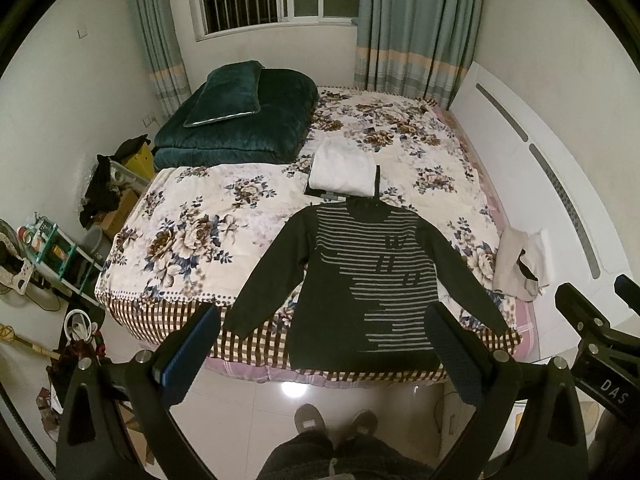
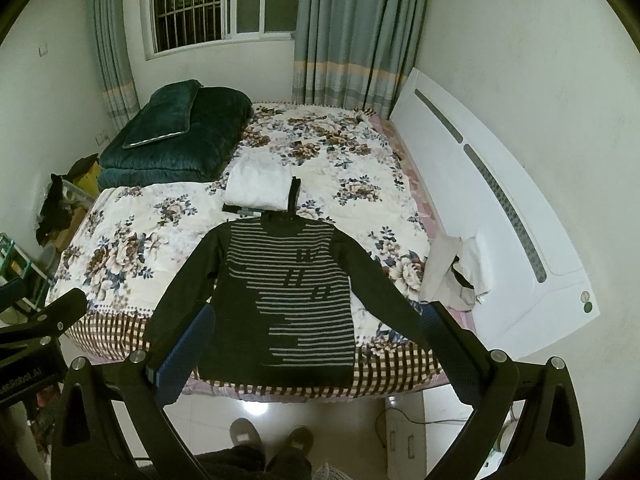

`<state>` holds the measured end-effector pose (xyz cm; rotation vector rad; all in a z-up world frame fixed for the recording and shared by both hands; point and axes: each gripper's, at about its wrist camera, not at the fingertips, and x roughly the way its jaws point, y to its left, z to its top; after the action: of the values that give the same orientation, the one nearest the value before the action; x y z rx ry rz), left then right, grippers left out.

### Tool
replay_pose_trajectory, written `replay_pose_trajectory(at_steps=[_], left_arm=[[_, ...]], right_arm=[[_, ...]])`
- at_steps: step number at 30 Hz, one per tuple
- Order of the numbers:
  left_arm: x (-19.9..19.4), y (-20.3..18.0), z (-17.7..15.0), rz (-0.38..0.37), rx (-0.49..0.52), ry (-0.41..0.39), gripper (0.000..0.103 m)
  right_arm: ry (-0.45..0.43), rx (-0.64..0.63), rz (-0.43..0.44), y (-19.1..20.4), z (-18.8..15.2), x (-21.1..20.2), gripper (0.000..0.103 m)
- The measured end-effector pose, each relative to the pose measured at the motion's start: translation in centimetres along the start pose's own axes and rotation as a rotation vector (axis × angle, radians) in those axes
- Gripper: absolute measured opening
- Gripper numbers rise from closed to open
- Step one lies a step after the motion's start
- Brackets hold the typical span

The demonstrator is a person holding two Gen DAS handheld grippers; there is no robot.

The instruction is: Fold small clothes

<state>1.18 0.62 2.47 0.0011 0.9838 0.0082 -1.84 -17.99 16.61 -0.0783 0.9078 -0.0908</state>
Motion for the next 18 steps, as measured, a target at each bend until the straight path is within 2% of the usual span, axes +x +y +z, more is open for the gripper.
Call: replay_pose_trajectory(at_steps=[18], left_arm=[[-0.17, 0.54, 0.69, -0.008, -0.007, -0.007, 0.103]], right_arm=[[-0.011, 0.002, 0.004, -0.17, 0.53, -0.52, 0.103]])
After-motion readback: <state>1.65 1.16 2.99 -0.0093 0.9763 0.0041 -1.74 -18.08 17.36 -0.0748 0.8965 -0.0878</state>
